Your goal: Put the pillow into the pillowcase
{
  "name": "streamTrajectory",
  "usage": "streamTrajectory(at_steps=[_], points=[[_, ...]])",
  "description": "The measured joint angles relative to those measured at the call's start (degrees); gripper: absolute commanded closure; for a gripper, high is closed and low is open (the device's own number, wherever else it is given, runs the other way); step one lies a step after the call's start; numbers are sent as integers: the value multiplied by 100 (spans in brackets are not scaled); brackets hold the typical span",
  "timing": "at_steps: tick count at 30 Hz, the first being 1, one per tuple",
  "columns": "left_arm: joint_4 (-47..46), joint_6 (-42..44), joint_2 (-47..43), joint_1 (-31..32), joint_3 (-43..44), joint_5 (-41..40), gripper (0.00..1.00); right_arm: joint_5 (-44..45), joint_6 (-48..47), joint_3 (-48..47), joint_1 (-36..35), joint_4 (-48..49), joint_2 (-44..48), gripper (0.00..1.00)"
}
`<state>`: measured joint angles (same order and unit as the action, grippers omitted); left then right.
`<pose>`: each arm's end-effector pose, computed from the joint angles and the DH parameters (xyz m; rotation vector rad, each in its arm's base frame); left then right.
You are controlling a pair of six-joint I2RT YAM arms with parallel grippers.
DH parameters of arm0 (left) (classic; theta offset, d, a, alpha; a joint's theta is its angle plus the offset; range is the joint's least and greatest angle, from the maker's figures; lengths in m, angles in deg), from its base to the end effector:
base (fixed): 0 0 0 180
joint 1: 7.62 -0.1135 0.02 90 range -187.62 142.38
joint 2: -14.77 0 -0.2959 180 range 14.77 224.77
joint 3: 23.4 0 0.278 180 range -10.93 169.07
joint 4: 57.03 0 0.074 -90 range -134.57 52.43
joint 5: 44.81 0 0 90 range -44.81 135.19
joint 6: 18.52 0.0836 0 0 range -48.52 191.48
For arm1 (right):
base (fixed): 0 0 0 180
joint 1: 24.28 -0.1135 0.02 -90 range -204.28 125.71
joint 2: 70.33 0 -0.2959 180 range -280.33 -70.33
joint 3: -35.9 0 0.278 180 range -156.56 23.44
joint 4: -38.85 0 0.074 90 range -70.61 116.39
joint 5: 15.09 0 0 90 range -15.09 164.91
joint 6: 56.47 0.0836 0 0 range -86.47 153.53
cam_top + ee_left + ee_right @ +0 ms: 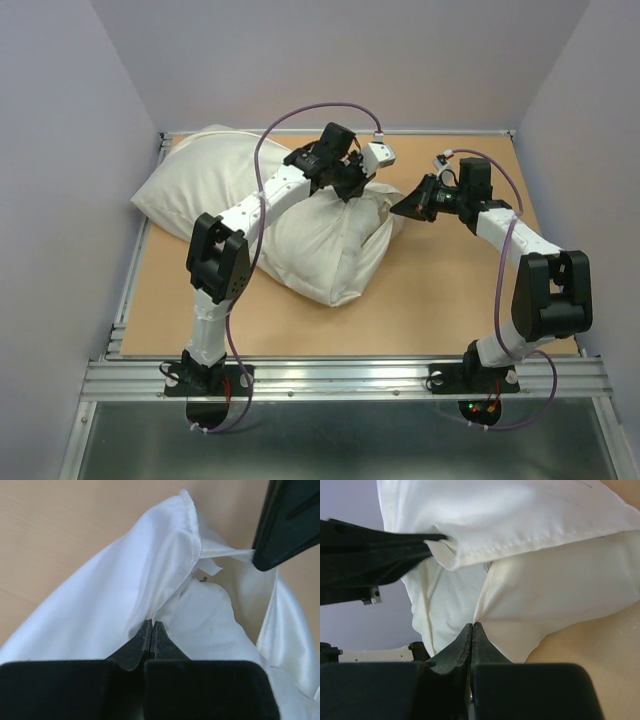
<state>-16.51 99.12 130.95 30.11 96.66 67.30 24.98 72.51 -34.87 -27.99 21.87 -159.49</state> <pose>0.4153 -0.3611 0.3075 1.3662 1.7304 -0.5240 0.3787 0.0887 0.2477 0.1618 2.2486 1.3626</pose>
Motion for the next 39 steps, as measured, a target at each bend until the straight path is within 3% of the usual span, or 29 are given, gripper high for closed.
streamTrajectory(at_steps=[7,9,12,17,19,23,26,33,39], points=[[-227,-262,-33,-501,417,-195,99,20,-22,31,26,4,4,99],[-367,-321,-109,-573,267,-262,85,28,-22,31,26,4,15,99],[-404,-378,-164,-603,179,-269,77,31,-22,31,26,2,35,99],[-417,-391,-199,-664,166,356,92,28,-22,31,26,-17,39,99],[-424,-411,-304,-702,114,654,91,26,-22,31,26,-26,39,99],[-444,-540,-426,-702,142,398,52,24,-22,31,26,-26,39,99],[-479,-621,-428,-726,219,269,39,24,-22,31,26,-31,39,99],[-496,-387,-850,-765,74,953,34,17,-22,31,26,-68,39,99],[-391,92,-1720,-186,-496,1237,33,17,-22,31,26,-105,39,99]])
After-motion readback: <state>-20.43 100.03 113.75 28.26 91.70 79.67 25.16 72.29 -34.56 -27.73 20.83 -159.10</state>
